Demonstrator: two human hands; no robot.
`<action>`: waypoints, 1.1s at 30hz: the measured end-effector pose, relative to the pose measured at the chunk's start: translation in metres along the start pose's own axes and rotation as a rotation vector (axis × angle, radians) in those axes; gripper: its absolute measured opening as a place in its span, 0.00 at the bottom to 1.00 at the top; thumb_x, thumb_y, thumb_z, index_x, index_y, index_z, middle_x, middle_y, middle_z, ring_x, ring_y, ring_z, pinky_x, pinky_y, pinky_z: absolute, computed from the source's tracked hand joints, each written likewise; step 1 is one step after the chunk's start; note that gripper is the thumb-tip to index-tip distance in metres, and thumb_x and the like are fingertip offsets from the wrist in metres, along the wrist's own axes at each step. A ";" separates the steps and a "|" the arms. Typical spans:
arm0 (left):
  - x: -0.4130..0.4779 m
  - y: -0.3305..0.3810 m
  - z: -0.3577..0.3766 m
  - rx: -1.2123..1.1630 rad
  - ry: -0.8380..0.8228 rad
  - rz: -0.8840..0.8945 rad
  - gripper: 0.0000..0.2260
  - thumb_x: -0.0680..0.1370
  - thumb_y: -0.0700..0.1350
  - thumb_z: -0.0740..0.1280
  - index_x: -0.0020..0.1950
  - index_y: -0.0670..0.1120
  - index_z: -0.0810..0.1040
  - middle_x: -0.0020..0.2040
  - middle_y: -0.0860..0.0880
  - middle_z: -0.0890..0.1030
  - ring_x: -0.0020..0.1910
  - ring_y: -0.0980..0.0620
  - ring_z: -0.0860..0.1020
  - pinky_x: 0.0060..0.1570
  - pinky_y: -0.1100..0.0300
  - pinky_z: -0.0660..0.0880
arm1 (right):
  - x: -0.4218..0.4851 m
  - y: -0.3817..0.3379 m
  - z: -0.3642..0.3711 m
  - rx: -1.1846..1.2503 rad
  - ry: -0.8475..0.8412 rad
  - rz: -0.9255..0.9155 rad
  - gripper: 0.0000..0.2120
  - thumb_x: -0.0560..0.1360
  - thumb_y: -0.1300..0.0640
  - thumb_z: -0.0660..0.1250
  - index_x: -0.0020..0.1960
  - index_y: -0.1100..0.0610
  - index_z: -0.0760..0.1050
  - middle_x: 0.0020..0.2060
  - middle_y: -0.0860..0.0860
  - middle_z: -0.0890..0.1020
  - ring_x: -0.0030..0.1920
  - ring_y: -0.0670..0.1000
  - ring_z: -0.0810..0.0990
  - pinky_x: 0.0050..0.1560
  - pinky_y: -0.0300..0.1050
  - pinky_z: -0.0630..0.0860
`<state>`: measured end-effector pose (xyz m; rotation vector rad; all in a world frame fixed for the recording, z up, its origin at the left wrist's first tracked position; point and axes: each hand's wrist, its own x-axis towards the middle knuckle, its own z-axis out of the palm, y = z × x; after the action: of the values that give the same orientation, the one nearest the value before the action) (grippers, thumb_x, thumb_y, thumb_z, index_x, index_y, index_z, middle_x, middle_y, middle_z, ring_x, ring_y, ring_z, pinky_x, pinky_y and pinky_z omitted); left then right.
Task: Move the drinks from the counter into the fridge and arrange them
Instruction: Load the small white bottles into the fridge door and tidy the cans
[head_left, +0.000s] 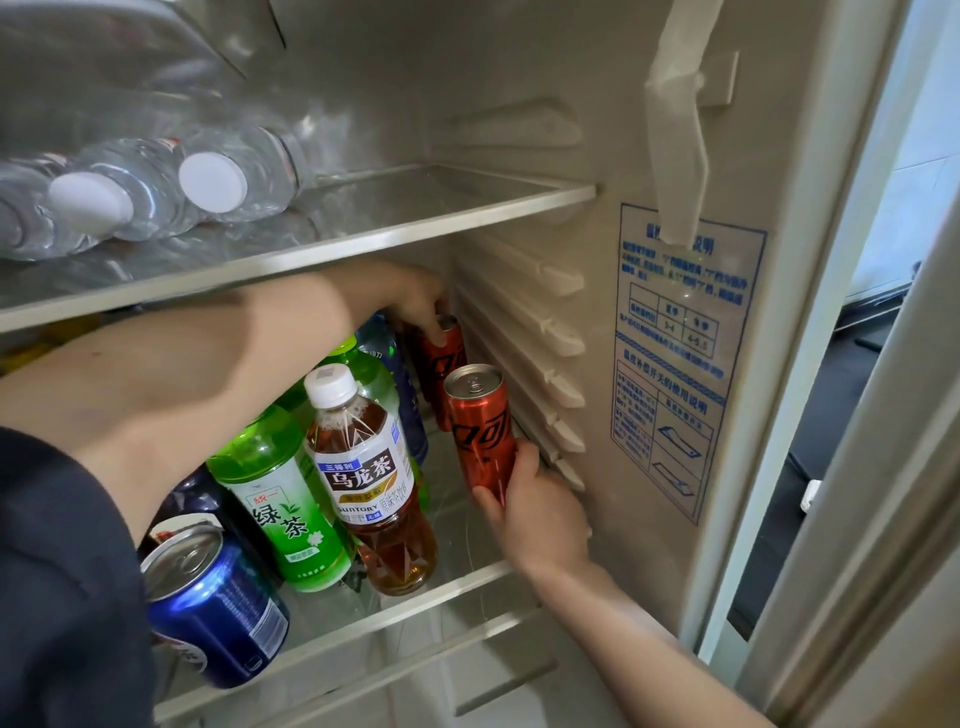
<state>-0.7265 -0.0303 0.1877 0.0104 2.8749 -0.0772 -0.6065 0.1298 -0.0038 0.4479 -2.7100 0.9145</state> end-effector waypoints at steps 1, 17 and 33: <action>0.000 0.001 0.000 0.014 0.009 0.001 0.17 0.73 0.41 0.73 0.59 0.37 0.79 0.54 0.40 0.81 0.48 0.43 0.79 0.52 0.49 0.76 | 0.003 -0.001 0.001 0.009 -0.004 -0.001 0.23 0.77 0.43 0.61 0.64 0.54 0.60 0.52 0.54 0.80 0.49 0.56 0.80 0.37 0.44 0.68; -0.037 0.002 -0.015 -0.138 0.269 0.092 0.11 0.80 0.42 0.62 0.58 0.37 0.77 0.55 0.41 0.79 0.51 0.45 0.76 0.52 0.54 0.72 | 0.045 -0.011 0.013 0.060 -0.116 0.023 0.23 0.77 0.48 0.63 0.67 0.56 0.62 0.56 0.57 0.78 0.53 0.59 0.79 0.42 0.45 0.68; -0.189 -0.005 0.047 -0.328 1.030 -0.059 0.11 0.80 0.48 0.59 0.58 0.52 0.79 0.45 0.56 0.81 0.41 0.60 0.77 0.44 0.76 0.67 | 0.059 -0.013 0.022 0.052 -0.127 0.054 0.24 0.77 0.45 0.62 0.67 0.55 0.64 0.56 0.58 0.79 0.55 0.60 0.79 0.46 0.47 0.72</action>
<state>-0.5316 -0.0381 0.1925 -0.1354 3.8641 0.5468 -0.6592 0.0941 0.0048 0.4598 -2.8310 1.0059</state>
